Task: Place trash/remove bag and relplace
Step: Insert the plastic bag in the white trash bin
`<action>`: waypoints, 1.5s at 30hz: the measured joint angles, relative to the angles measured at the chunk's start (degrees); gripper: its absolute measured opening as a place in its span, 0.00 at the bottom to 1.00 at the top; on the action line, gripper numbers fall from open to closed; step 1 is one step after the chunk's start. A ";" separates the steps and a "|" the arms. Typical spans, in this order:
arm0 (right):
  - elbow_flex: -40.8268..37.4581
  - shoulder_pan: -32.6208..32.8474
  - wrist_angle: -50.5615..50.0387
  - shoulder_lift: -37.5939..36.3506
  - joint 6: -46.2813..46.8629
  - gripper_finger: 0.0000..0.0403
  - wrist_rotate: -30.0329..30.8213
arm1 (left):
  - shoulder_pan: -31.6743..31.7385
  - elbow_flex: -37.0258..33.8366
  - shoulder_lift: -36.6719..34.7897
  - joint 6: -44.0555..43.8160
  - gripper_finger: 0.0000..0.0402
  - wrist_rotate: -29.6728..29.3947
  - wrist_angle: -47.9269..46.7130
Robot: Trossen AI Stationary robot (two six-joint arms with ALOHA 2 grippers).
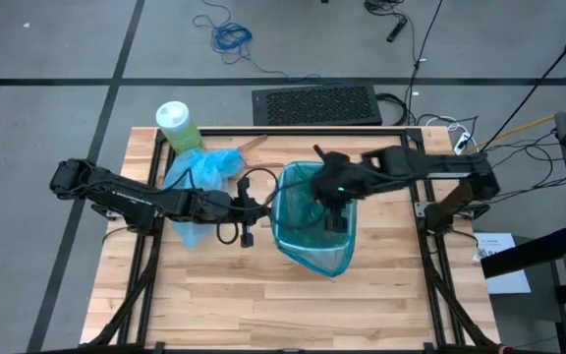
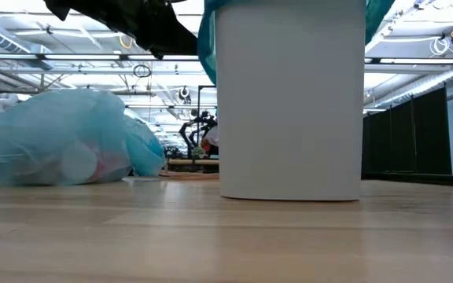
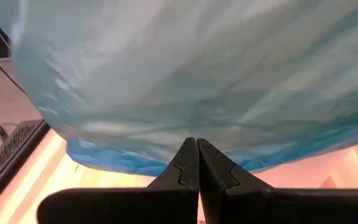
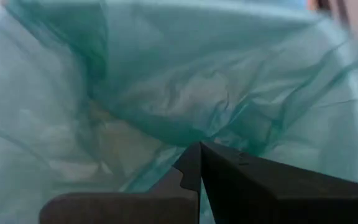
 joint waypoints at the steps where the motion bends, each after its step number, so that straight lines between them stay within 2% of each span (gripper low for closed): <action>1: 0.00 -0.61 -0.56 0.85 -0.93 0.00 -0.62 | 0.00 0.00 -0.36 0.01 0.00 -0.06 0.02; 7: -0.02 -1.28 -5.62 6.02 -5.15 0.00 -1.68 | 0.00 0.00 -2.37 0.05 0.00 -0.23 -1.56; 13: -0.02 -1.30 -6.56 10.45 -5.89 0.00 -1.80 | 0.00 0.00 -2.41 -0.09 0.00 -0.36 -2.75; 16: -0.02 -1.77 -7.35 12.20 -5.88 0.00 -4.21 | 0.00 0.00 -2.41 -0.51 0.00 -0.38 -2.80; 23: 0.43 -2.20 -9.75 13.32 -5.24 0.00 -4.57 | 0.00 0.00 -2.41 -0.51 0.00 -0.38 -3.43; 27: 4.97 -1.72 -12.35 11.75 -3.95 0.00 -3.79 | 0.00 0.00 -2.41 -0.53 0.00 -0.38 -3.54; 31: 11.86 -0.78 -14.23 11.36 -4.29 0.00 0.21 | 0.00 0.00 -2.41 -0.99 0.00 -0.38 -3.49; 34: 13.74 -1.16 -16.52 11.16 -4.59 0.00 3.27 | 0.00 0.00 -2.41 -1.52 0.00 -0.38 -3.52; 38: 12.74 -2.69 -20.76 12.13 -3.30 0.00 5.47 | 0.00 0.00 -2.41 -1.55 0.00 -0.38 -3.65; 45: 3.98 -3.05 -19.29 12.30 -1.60 0.00 4.35 | 0.02 0.00 -2.41 -1.53 0.00 -0.38 -4.02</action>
